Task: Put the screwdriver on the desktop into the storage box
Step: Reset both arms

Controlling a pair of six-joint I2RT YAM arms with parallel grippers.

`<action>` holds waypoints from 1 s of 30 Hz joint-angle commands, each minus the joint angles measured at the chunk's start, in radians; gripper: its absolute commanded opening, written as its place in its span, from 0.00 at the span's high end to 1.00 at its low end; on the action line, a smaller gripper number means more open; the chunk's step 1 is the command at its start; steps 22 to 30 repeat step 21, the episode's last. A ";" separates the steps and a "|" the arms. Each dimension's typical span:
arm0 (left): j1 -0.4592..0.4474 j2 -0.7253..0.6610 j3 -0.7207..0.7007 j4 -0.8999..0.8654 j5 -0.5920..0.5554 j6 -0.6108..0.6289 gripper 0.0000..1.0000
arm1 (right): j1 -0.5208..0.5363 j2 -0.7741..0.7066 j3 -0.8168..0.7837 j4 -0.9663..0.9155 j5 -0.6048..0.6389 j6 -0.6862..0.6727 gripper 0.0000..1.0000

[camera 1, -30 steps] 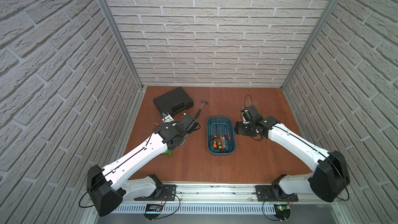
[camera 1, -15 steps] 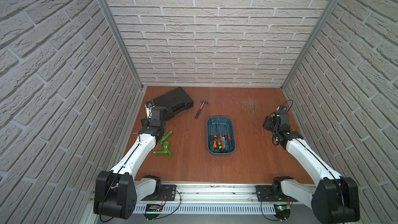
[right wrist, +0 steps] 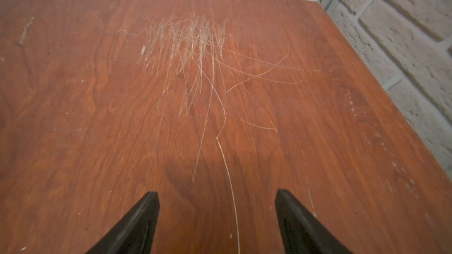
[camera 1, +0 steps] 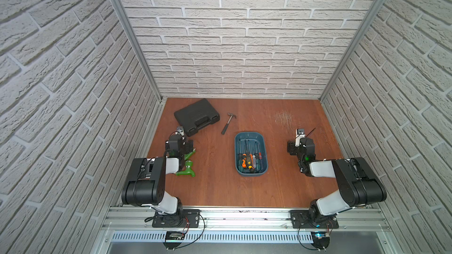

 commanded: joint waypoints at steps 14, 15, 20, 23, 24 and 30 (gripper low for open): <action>0.028 0.024 -0.020 0.209 0.007 -0.028 0.02 | -0.005 -0.015 0.014 0.135 -0.007 -0.016 0.00; 0.028 0.023 -0.016 0.197 0.010 -0.030 0.02 | -0.006 -0.015 0.016 0.133 -0.008 -0.017 0.00; 0.032 0.019 -0.028 0.216 0.020 -0.028 0.02 | -0.024 -0.020 0.018 0.122 -0.046 -0.008 0.00; 0.032 0.019 -0.028 0.217 0.020 -0.028 0.02 | -0.026 -0.021 0.017 0.123 -0.047 -0.008 0.00; 0.032 0.019 -0.028 0.217 0.020 -0.028 0.02 | -0.026 -0.021 0.017 0.123 -0.047 -0.008 0.00; 0.032 0.019 -0.028 0.217 0.020 -0.028 0.02 | -0.026 -0.021 0.017 0.123 -0.047 -0.008 0.00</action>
